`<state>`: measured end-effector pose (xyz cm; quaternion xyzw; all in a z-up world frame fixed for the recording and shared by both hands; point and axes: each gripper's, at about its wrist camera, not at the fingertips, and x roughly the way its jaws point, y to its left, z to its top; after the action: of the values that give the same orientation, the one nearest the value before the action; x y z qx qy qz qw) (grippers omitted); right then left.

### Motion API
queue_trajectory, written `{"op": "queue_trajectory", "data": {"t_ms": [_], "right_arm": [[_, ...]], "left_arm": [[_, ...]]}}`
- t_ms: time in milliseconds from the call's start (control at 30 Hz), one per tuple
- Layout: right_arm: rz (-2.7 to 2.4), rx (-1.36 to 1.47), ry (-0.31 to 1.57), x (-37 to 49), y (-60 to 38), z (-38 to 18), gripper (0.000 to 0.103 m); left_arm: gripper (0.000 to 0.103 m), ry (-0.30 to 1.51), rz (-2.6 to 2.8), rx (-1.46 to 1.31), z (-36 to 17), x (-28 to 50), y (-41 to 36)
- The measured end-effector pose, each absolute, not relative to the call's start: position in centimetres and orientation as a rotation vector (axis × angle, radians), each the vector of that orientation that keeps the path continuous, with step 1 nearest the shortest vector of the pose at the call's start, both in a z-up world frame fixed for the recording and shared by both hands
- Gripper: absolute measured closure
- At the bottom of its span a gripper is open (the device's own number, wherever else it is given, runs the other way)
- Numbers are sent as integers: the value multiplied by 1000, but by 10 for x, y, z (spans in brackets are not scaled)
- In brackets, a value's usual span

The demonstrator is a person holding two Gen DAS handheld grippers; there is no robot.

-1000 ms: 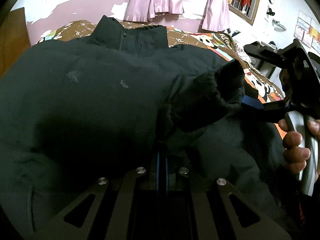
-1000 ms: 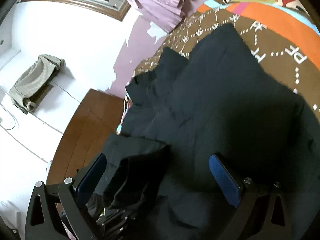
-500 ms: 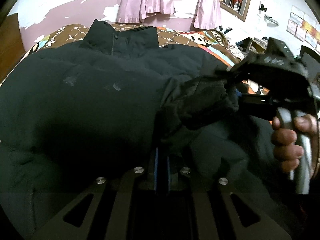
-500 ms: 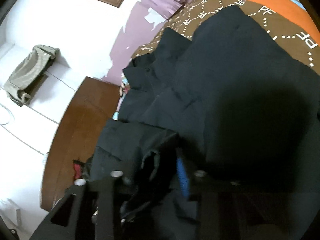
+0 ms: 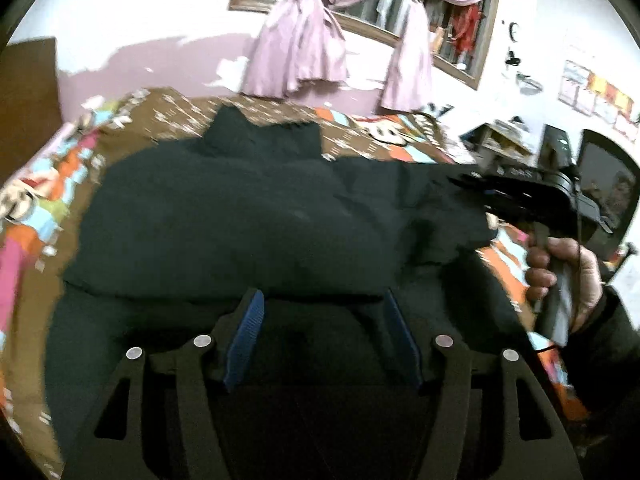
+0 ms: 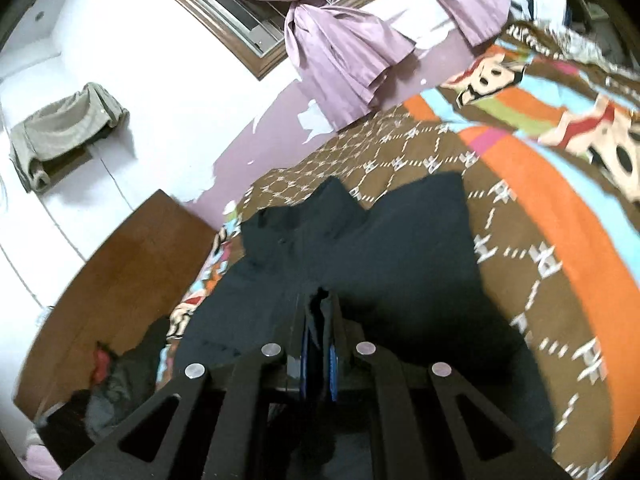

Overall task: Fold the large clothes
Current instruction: 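Pull both tools back above the folded jacket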

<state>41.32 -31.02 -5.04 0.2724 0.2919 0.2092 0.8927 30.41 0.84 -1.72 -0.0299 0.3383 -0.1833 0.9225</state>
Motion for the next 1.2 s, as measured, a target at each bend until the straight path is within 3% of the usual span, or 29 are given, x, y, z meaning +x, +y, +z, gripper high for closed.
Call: {"op": "queue_trajectory", "data": {"t_ms": [133,233,267,300,333,400,533,600,633,767,1200], "right_arm": [[394,418,620,425,-300,-51,96],[358,319,668,435,-292,-61,93],[335,279,661,435,-290,-63,87],[315,237,644,434,-289,-63,74],[291,193,617,431,-288,-62,54],[255,119,563,426,-286,-57,31],[300,-31,504,420,-269,-46,30],[349,-88,562,430,-254,-53,33],[367,-108,595,435,-248,-60,33],[443,-148,726,450,-233,-95,34],[486,-183,766,456,-237,-142,30]], "left_arm": [[47,703,-249,-47,-12,327,29],[39,720,-249,-33,-12,356,34],[39,737,-272,-29,-14,368,32],[39,758,-298,-24,-17,380,29],[39,776,-313,-23,-20,390,28],[39,801,-334,-26,-26,408,24],[39,850,-308,10,-40,432,18],[29,893,-254,63,-51,439,17],[19,909,-229,97,-58,439,15],[13,875,-219,187,-79,431,10],[9,902,-195,271,-116,442,0]]}}
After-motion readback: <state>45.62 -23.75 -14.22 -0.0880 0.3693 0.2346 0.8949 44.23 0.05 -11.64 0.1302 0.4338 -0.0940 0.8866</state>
